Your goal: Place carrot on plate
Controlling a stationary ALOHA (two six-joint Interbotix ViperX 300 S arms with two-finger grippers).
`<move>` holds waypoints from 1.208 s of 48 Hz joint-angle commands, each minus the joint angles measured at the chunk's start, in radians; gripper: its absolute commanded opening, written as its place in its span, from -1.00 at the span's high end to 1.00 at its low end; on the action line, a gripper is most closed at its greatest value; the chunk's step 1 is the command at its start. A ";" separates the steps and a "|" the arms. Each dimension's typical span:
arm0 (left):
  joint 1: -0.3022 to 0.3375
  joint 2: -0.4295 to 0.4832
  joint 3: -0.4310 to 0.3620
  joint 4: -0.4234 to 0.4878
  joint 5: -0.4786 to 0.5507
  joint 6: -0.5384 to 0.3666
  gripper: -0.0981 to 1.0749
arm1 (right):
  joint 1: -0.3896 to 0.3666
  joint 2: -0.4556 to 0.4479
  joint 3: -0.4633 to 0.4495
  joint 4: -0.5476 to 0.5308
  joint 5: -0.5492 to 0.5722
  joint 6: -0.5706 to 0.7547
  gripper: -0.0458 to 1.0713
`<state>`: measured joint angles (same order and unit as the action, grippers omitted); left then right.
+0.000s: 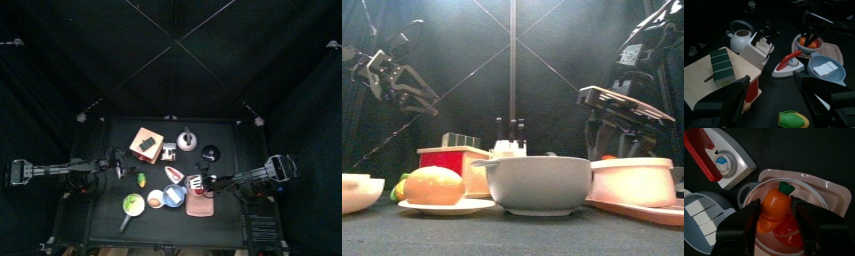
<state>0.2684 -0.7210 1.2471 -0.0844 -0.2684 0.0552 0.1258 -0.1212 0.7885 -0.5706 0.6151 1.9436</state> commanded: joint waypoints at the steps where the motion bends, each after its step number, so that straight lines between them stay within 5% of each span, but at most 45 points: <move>1: 0.000 0.000 -0.014 0.002 -0.003 0.002 -0.90 | 0.000 -0.038 -0.014 -0.003 0.000 -0.002 -0.32; 31: -0.002 0.000 -0.014 0.002 -0.003 0.002 -0.90 | 0.051 -0.164 -0.017 0.028 0.163 0.006 -0.32; 58: -0.015 0.000 -0.023 0.003 -0.003 0.003 -0.90 | 0.258 -0.097 -0.127 0.143 0.295 0.060 -0.32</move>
<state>0.2623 -0.7225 1.2471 -0.0828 -0.2669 0.0598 0.3467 -0.2301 0.7026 -0.4403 0.8989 1.9819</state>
